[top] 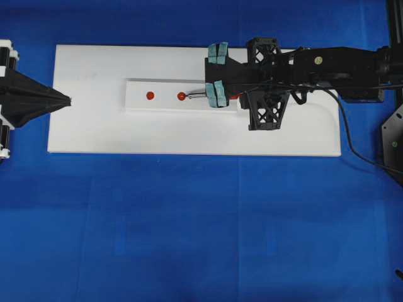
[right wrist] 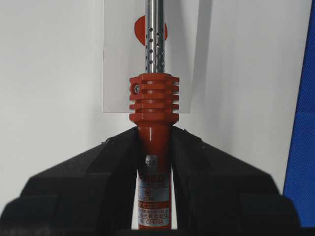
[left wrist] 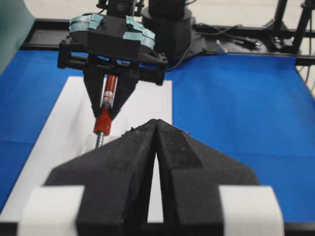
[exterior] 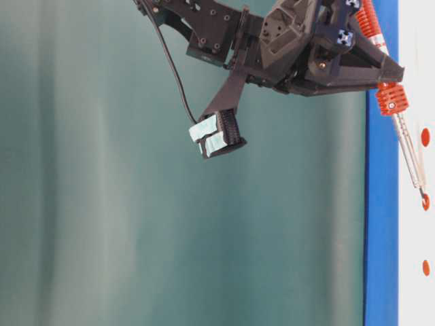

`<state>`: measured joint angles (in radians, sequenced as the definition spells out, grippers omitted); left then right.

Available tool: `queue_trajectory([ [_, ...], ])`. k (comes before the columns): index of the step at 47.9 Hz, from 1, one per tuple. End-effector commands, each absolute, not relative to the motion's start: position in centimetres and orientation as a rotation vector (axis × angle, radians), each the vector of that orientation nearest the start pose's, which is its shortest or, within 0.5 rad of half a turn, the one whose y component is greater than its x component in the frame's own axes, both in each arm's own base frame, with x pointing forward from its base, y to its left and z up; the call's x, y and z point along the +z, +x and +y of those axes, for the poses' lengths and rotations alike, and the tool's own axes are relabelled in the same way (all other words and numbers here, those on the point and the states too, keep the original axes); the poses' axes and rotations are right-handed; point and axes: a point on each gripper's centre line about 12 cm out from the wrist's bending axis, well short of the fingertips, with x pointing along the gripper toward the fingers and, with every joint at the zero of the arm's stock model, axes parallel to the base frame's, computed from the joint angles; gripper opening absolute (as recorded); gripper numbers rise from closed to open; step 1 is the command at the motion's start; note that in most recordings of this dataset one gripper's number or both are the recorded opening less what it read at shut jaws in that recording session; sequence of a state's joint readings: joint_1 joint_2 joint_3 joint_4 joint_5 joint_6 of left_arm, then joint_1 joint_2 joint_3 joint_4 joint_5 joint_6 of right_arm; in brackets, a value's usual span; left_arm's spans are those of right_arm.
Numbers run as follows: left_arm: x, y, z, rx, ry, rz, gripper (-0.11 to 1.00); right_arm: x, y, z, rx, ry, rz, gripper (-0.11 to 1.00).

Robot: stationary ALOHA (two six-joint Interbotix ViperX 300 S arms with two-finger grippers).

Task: Touch the tip of the soldering iron to the mark.
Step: 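Lift the iron tip up off the middle dot, then move the raised iron rightward above the rightmost red dot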

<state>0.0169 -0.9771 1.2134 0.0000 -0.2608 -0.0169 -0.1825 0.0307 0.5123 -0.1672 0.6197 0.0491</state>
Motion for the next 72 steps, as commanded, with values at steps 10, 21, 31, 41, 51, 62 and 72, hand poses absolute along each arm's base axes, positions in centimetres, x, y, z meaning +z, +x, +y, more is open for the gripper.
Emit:
queue_trajectory([
  [10,28.3,19.6,0.4,0.018,-0.018,-0.046,0.0,17.0,36.7,-8.0,-0.2,-0.027,1.141,0.06],
  [21,28.3,19.6,0.4,0.018,-0.033,-0.045,0.0,17.0,36.7,-7.9,-0.198,-0.029,1.141,0.06],
  [31,28.3,19.6,0.4,0.017,-0.036,-0.046,0.0,17.2,36.8,-8.0,-0.201,-0.027,1.142,0.06],
  [41,28.2,19.6,0.4,0.019,-0.036,-0.043,0.0,19.8,36.8,-8.0,-0.212,-0.029,1.11,0.06],
  [51,28.2,19.6,0.4,0.017,-0.036,-0.043,0.0,24.3,36.4,-8.2,-0.233,-0.035,1.068,0.06],
  [62,28.3,19.6,0.4,0.017,-0.035,-0.046,0.0,29.1,35.8,-8.3,-0.257,-0.051,1.031,0.06],
  [72,28.3,19.6,0.4,0.019,-0.036,-0.046,0.0,29.7,35.6,-8.4,-0.264,-0.056,1.035,0.06],
])
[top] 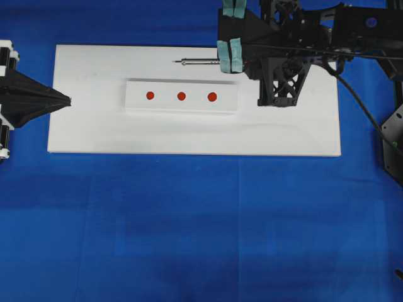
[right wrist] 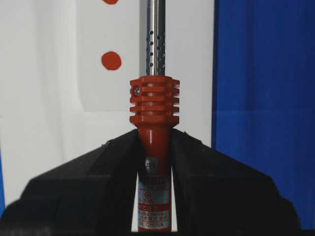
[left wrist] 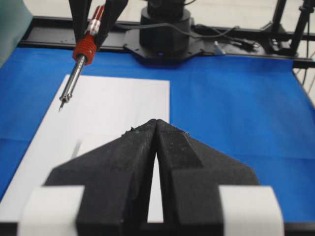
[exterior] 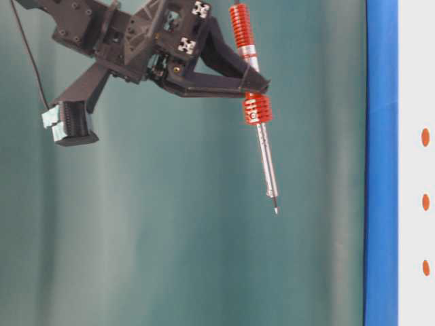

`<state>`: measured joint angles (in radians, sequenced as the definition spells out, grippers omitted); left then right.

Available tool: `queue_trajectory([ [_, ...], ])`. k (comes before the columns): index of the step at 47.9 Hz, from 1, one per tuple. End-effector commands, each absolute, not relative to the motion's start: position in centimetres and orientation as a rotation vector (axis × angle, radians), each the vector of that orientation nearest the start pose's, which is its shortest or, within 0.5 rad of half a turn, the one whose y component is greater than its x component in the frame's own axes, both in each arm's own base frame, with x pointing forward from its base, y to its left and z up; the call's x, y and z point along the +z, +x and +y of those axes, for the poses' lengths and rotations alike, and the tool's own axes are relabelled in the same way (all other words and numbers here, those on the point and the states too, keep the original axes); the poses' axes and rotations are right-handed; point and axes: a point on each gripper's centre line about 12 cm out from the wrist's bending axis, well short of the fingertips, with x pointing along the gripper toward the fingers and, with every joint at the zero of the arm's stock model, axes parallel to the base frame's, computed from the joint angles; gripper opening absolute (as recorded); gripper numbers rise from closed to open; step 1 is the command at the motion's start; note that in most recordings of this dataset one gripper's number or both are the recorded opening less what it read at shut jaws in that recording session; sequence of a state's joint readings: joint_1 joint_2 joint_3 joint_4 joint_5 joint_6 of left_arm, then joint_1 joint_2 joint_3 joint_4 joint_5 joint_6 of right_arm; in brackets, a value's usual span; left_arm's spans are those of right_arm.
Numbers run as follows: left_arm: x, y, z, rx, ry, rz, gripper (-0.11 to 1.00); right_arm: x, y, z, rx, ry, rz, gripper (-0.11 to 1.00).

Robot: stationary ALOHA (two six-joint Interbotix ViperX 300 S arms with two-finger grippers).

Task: Touch the tip of the soldering iron to the mark.
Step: 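Move the raised iron rightward above the rightmost red dot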

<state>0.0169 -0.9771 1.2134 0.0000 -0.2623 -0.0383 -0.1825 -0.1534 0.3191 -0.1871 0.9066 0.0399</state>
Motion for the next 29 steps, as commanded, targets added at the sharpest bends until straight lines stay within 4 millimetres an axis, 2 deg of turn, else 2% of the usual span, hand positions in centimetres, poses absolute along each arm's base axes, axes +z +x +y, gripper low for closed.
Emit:
queue_trajectory([
  [1,28.3,19.6,0.4,0.019,-0.035,-0.046,0.0,29.7,35.6,-8.4,-0.262,-0.055,1.035,0.06],
  [16,28.3,19.6,0.4,0.019,-0.035,-0.045,0.0,29.6,35.1,-8.3,-0.265,-0.049,1.044,0.06],
  [29,28.2,19.6,0.4,0.019,-0.035,-0.04,0.0,29.1,31.8,-7.7,-0.268,-0.043,1.056,0.06],
])
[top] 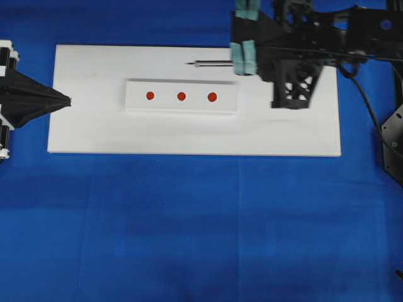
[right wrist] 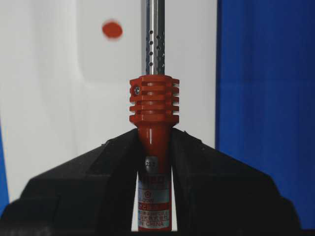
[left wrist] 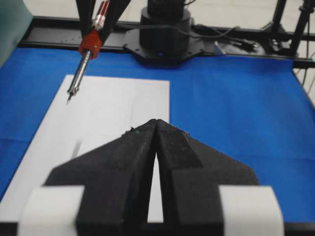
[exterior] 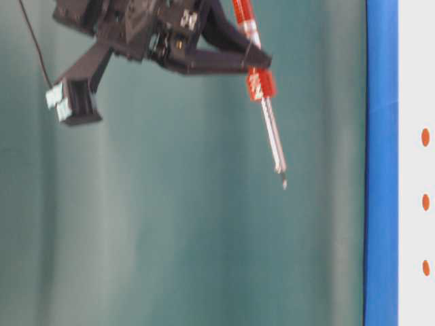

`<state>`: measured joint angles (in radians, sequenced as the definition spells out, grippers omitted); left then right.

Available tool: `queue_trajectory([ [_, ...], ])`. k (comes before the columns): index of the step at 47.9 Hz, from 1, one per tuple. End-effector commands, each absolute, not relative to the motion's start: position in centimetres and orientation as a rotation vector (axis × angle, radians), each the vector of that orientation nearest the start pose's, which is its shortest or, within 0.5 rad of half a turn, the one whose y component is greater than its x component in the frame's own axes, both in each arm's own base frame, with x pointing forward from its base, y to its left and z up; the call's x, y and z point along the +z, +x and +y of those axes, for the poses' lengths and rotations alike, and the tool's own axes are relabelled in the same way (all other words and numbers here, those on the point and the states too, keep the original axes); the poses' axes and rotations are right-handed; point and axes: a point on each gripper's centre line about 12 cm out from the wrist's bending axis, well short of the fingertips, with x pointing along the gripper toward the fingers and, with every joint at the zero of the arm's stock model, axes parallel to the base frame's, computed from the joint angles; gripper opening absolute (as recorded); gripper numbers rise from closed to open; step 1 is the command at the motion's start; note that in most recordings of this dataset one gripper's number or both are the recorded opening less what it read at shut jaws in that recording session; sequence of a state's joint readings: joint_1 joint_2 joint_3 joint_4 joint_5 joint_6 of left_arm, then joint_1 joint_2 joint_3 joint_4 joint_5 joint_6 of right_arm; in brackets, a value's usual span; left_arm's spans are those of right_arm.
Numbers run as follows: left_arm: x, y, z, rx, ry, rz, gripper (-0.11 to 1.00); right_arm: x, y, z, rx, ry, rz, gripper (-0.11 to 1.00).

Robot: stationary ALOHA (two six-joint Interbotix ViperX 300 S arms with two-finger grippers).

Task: Touch the tip of the soldering iron to the mark.
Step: 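Move the raised iron rightward above the rightmost red dot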

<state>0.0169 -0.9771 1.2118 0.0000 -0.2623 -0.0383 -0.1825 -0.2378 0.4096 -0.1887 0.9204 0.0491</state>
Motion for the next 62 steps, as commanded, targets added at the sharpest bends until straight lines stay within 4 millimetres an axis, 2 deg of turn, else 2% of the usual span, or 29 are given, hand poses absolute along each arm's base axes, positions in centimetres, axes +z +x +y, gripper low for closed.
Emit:
queue_trajectory([
  [1,28.2,19.6,0.4,0.019,-0.035,-0.039,0.0,29.0,31.6,-7.6,-0.268,-0.044,1.056,0.06],
  [12,28.2,19.6,0.4,0.019,-0.035,-0.039,0.0,29.1,28.0,-7.0,-0.274,-0.038,1.041,0.06],
  [20,28.2,19.6,0.4,0.019,-0.035,-0.037,0.0,28.9,26.8,-6.8,-0.29,-0.014,1.057,0.06],
  [49,28.2,19.6,0.4,0.017,-0.033,-0.037,0.0,28.2,27.4,-6.9,-0.288,-0.011,1.079,0.06],
  [62,28.2,19.6,0.4,0.019,-0.033,-0.039,0.0,25.3,28.5,-7.0,-0.276,-0.006,1.131,0.06],
])
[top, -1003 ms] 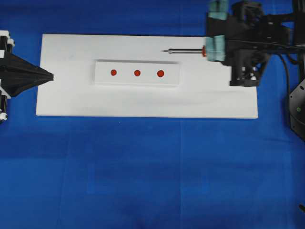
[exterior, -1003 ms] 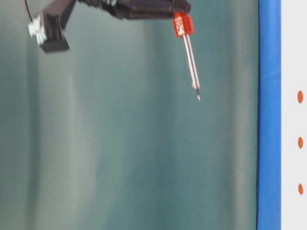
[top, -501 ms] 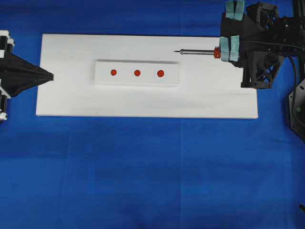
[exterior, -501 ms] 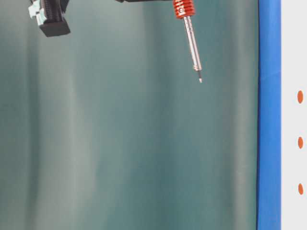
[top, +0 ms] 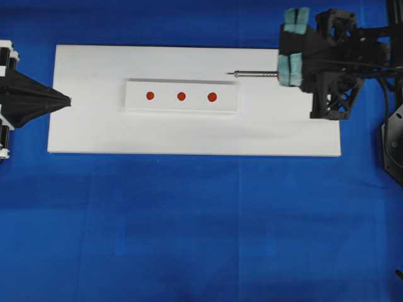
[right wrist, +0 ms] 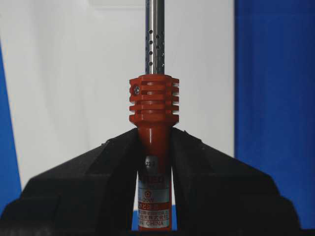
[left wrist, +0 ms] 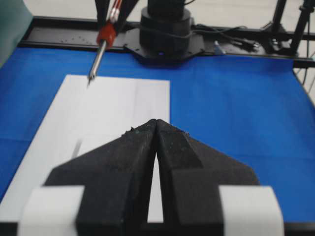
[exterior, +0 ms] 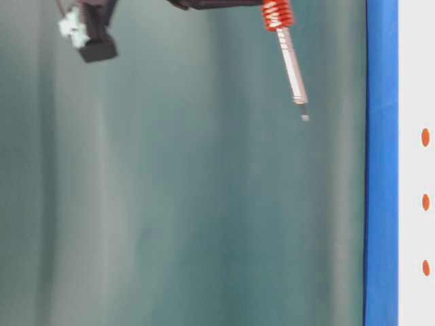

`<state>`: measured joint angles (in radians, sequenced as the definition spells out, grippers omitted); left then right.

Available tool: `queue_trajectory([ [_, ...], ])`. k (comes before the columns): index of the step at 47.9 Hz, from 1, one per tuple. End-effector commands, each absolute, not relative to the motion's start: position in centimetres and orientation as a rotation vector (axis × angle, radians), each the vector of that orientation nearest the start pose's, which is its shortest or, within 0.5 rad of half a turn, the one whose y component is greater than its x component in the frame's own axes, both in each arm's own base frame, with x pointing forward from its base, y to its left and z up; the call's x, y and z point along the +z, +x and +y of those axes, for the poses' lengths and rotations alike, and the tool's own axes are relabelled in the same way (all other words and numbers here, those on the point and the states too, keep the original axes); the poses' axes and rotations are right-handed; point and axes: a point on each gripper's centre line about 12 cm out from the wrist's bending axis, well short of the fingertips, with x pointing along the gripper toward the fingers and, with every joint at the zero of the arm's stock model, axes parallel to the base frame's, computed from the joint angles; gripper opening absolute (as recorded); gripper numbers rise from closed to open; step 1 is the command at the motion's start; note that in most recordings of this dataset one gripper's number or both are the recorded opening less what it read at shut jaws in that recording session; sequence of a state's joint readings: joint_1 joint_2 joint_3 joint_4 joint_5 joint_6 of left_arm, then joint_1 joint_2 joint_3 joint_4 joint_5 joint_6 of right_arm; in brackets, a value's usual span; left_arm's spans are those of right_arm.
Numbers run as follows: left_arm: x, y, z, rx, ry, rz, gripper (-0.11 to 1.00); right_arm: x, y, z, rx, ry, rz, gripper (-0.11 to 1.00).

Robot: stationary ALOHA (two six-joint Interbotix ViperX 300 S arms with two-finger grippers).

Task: Touch the tip of the soldering iron to the mark.
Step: 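Move the raised iron rightward above the rightmost red dot, then lower the iron tip onto the rightmost red dot and hold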

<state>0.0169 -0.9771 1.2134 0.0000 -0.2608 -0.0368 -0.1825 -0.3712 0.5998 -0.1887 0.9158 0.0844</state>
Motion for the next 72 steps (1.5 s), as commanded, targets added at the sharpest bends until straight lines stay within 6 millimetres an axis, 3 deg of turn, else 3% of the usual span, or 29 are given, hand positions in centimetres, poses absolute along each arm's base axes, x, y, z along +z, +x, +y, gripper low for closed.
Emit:
queue_trajectory([
  [1,28.2,19.6,0.4,0.019,-0.033,-0.037,0.0,25.1,28.6,-7.0,-0.274,-0.005,1.132,0.06],
  [23,28.2,19.6,0.4,0.019,-0.035,-0.039,0.0,20.2,31.2,-7.3,-0.245,-0.009,1.189,0.06],
  [37,28.2,19.6,0.4,0.017,-0.033,-0.036,0.0,17.9,31.8,-7.3,-0.233,-0.009,1.217,0.06],
  [51,28.1,19.6,0.4,0.019,-0.033,-0.033,0.0,16.7,31.8,-7.5,-0.232,-0.005,1.238,0.06],
  [72,28.1,19.6,0.4,0.017,-0.035,-0.031,0.0,16.7,31.8,-7.5,-0.232,-0.005,1.238,0.06],
])
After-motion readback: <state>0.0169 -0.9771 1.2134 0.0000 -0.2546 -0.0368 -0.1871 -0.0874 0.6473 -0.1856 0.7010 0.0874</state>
